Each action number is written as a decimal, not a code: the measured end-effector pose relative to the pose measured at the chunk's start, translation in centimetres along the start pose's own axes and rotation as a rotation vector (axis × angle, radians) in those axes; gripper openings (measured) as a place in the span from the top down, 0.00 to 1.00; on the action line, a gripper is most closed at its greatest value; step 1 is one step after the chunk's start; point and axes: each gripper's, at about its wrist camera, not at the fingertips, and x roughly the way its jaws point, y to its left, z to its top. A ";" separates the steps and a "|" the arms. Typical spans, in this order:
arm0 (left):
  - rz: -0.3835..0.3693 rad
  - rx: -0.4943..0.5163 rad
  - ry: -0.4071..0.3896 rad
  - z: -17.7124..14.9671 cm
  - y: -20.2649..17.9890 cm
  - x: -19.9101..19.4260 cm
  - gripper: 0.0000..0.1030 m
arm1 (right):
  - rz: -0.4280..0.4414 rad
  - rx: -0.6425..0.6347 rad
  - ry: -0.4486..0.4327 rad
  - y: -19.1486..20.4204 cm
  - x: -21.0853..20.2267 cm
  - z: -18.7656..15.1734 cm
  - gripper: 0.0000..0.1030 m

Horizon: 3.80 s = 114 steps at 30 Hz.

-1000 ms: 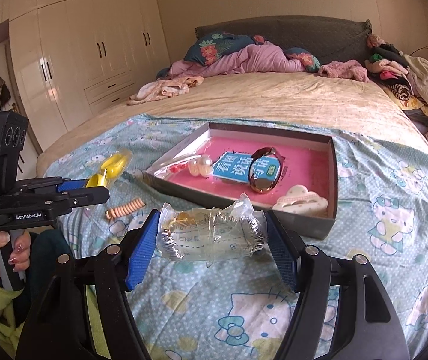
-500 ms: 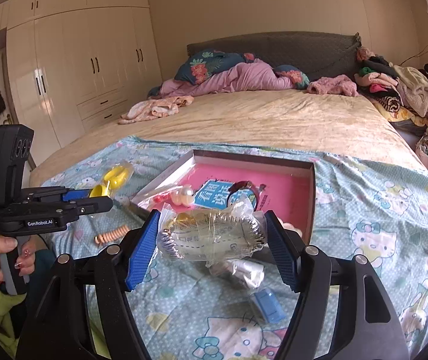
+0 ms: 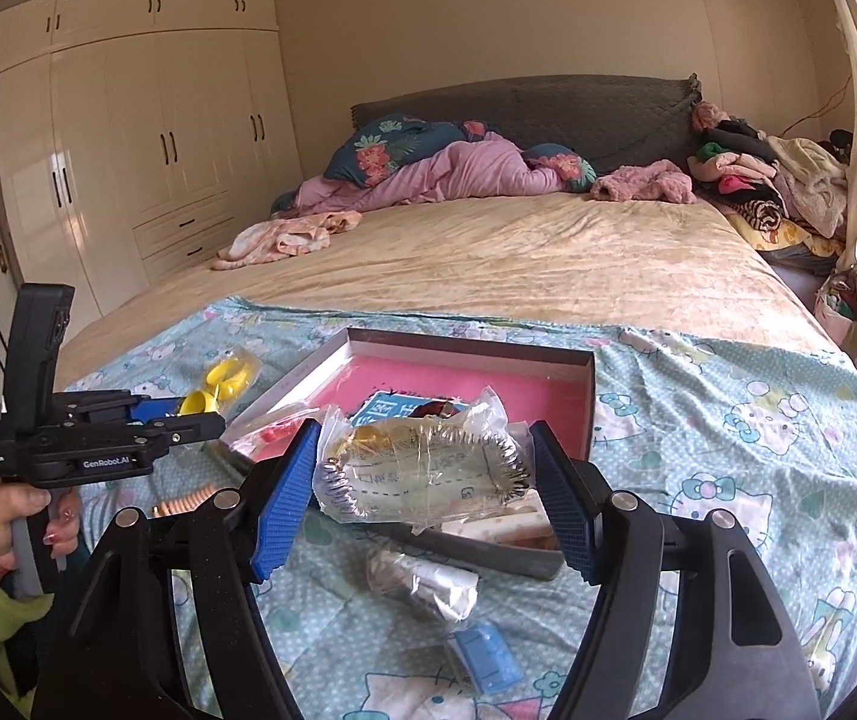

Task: Organize jewelry
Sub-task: 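Carry the yellow bangles and foil packet over the pink tray with both tools, then lower both items into the tray and open both tools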

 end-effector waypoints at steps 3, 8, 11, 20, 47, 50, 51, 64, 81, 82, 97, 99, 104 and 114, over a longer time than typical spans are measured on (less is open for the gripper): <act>0.016 0.004 0.016 -0.2 0.2 1.2 0.69 | -0.011 -0.001 -0.001 -0.4 0.4 0.1 0.34; 0.038 -0.002 0.035 -0.5 0.8 2.7 0.69 | -0.026 0.009 0.009 -1.3 1.5 0.0 0.34; 0.039 -0.004 0.044 -0.4 1.0 3.3 0.69 | -0.030 0.015 0.021 -1.7 2.3 -0.2 0.34; 0.035 -0.025 0.047 0.4 1.8 4.9 0.69 | -0.042 0.014 0.051 -2.6 5.2 -0.2 0.34; -0.001 -0.005 0.033 3.1 1.6 8.3 0.69 | -0.005 -0.044 0.207 -1.9 13.6 -1.6 0.34; -0.007 -0.003 0.030 3.3 1.4 8.5 0.69 | 0.000 -0.050 0.223 -1.8 14.1 -1.7 0.34; -0.012 -0.003 0.029 3.4 1.4 8.6 0.69 | 0.001 -0.054 0.226 -1.8 14.2 -1.7 0.34; -0.107 -0.005 0.011 3.6 -0.2 6.4 0.69 | -0.004 -0.074 0.287 -1.8 15.5 -1.0 0.34; -0.099 0.052 0.078 1.9 -1.9 8.1 0.69 | -0.003 -0.044 0.341 -2.7 15.3 -1.4 0.32; -0.100 0.052 0.078 1.9 -1.9 8.1 0.69 | -0.003 -0.040 0.341 -2.7 15.2 -1.5 0.32; -0.109 0.046 0.117 1.1 -2.3 8.8 0.68 | -0.018 0.013 0.294 -3.8 12.3 -1.2 0.22; -0.106 0.043 0.126 1.1 -2.3 8.9 0.68 | -0.021 0.021 0.284 -4.0 11.6 -1.1 0.22; -0.106 0.043 0.138 1.0 -2.4 9.0 0.63 | -0.030 0.041 0.271 -4.4 10.5 -1.2 0.20; -0.096 0.036 0.125 1.3 -2.2 7.9 0.45 | -0.039 0.071 0.247 -4.5 8.8 -1.2 0.15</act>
